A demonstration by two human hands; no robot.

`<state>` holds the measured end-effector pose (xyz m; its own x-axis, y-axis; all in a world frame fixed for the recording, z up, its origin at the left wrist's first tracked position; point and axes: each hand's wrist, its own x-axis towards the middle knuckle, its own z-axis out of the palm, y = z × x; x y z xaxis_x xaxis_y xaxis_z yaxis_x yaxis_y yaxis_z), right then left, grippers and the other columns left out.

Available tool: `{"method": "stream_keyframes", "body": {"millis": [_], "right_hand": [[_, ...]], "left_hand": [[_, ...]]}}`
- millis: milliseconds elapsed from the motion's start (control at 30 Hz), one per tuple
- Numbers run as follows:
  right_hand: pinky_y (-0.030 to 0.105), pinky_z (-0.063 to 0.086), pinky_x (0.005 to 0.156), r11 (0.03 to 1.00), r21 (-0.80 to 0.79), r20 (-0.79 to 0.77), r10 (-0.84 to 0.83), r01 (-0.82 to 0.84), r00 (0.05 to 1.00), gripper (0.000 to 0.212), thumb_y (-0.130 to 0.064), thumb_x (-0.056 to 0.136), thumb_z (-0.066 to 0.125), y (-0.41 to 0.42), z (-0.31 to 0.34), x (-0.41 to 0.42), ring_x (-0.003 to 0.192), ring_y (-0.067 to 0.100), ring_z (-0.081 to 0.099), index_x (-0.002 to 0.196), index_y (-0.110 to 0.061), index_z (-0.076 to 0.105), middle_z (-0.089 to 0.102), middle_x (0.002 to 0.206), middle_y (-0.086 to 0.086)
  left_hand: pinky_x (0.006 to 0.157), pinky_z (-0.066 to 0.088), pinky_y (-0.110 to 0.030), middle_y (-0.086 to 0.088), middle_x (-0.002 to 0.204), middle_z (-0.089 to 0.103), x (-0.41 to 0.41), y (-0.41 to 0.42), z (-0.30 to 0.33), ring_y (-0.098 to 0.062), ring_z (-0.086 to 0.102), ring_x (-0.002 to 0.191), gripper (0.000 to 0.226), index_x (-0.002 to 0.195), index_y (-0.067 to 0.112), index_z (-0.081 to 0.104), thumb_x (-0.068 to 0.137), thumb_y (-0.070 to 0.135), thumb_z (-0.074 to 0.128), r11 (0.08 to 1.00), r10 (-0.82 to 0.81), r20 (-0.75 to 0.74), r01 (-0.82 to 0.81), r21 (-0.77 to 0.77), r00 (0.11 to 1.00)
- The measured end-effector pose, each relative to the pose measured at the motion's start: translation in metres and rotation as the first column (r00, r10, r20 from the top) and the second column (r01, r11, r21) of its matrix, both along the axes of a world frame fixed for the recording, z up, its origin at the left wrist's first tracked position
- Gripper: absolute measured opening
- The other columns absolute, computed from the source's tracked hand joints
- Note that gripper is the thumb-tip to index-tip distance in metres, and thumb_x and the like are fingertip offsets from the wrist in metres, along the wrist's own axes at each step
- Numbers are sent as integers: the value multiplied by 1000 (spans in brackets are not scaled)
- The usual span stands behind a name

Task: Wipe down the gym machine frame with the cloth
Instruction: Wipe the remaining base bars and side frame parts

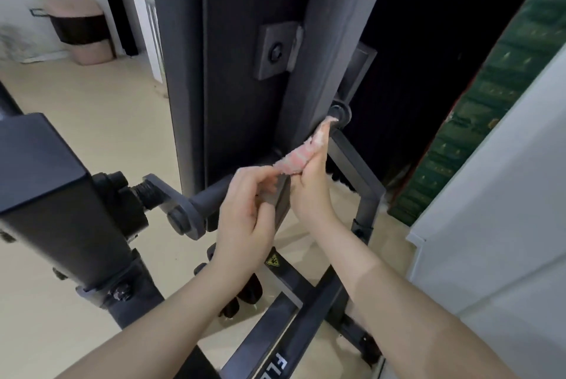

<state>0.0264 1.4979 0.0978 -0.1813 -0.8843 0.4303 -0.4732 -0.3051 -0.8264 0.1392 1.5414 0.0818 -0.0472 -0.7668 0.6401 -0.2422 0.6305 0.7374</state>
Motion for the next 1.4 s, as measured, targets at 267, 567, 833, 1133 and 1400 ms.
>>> {"method": "stream_keyframes", "body": {"millis": [267, 567, 833, 1133, 1400], "right_hand": [[15, 33, 100, 957, -274, -127, 64, -97, 990, 89, -79, 73, 46, -19, 42, -33, 125, -17, 22, 147, -50, 4, 3, 155, -24], [39, 6, 121, 950, -285, -43, 118, -125, 992, 54, -51, 99, 22, -35, 47, -30, 145, 7, -4, 145, -34, -3, -5, 154, -12], [51, 10, 118, 968, -249, -149, -4, -34, 989, 57, -67, 91, 10, -40, 37, -23, 147, 24, 6, 140, -37, 9, 4, 155, -2], [30, -8, 119, 724, -690, -212, -182, -15, 960, 58, -13, 102, 33, -53, 171, -33, 145, 31, -7, 146, 5, 1, -1, 156, 17], [52, 24, 114, 693, -622, -775, -475, -365, 418, 43, -16, 95, 48, -48, 106, -55, 135, 40, 36, 134, 2, 49, 42, 144, 16]], "left_hand": [[108, 11, -5, 20, 148, 13, -28, -34, 73, 16, 9, 136, 58, 147, 21, 17, 92, 11, 32, 994, -107, 69, 108, -17, 992], [108, 12, -5, 12, 149, 19, -40, -50, 72, 6, 15, 137, 51, 143, 13, 33, 94, 23, 27, 993, 49, 187, -27, -119, 981], [105, 15, -2, 15, 147, 27, -36, -51, 76, 17, 17, 132, 55, 144, 24, 29, 91, 35, 24, 992, 72, 197, -49, -120, 978], [111, 16, -9, 14, 152, 22, -33, -51, 100, 8, 18, 138, 51, 143, 32, 17, 93, 40, 24, 986, -27, 153, 51, -160, 988], [103, 34, -13, 4, 139, 44, -15, -26, 79, -3, 42, 126, 49, 139, 17, 38, 93, 31, 30, 985, 19, -29, -24, -173, 999]]}}
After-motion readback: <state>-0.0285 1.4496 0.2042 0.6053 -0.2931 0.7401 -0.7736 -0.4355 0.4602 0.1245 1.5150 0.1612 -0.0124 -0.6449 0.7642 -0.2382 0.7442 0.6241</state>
